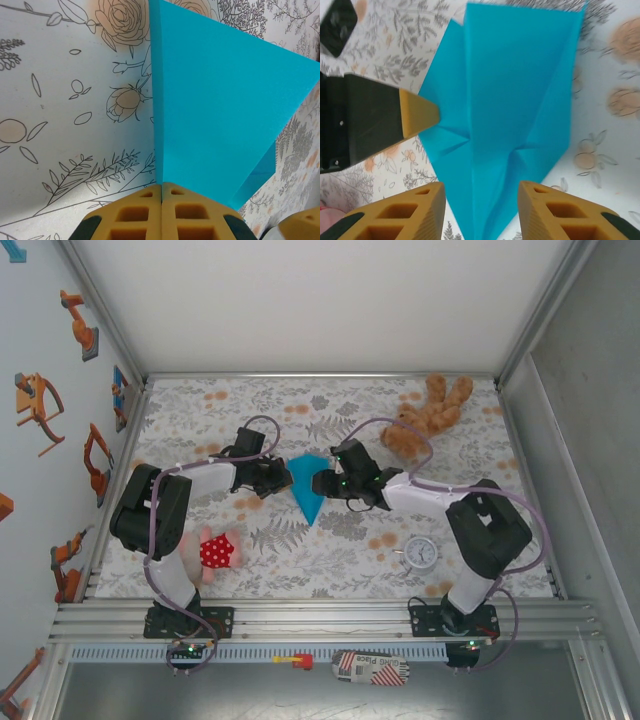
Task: Fold a paper plane with a square sheet of paper (pick it up from the middle)
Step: Move the paper plane to the top-center of the table.
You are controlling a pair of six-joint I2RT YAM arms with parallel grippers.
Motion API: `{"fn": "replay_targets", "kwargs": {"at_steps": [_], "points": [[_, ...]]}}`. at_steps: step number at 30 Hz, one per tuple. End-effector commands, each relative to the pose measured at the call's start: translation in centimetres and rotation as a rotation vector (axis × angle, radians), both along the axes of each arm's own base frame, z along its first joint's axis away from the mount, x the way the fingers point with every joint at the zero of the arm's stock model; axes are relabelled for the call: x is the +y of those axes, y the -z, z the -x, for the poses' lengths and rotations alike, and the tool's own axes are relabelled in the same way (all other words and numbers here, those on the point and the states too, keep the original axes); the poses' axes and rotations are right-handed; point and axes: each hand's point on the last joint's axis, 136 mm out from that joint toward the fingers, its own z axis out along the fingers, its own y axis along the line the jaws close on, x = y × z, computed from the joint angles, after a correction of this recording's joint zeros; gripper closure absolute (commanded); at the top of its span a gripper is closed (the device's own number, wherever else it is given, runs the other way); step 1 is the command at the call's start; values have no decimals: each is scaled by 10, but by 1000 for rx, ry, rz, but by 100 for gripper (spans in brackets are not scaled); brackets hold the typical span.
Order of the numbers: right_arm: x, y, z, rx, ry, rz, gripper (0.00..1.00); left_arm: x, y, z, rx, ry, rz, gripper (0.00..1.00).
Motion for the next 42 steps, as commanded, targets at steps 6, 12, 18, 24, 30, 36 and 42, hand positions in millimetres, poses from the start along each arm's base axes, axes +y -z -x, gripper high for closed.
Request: {"fn": "replay_targets", "kwargs": {"at_steps": [6,12,18,24,30,36,42], "points": [[14,21,3,49,-35,79,59,-1,4,5,5,32,4,99],[20,25,3,66,-39,92,59,-2,4,4,5,33,8,99],[30,32,8,84,-74,107,59,-3,3,4,8,37,18,99],[32,39,9,76,-102,179,59,-6,0,5,9,46,33,99],[33,42,9,72,-127,206,54,-7,0,6,13,49,38,99],[38,39,13,55,-162,189,46,-7,1,6,19,48,39,99],[41,42,15,59,-172,184,44,-7,3,6,23,50,36,99]]}}
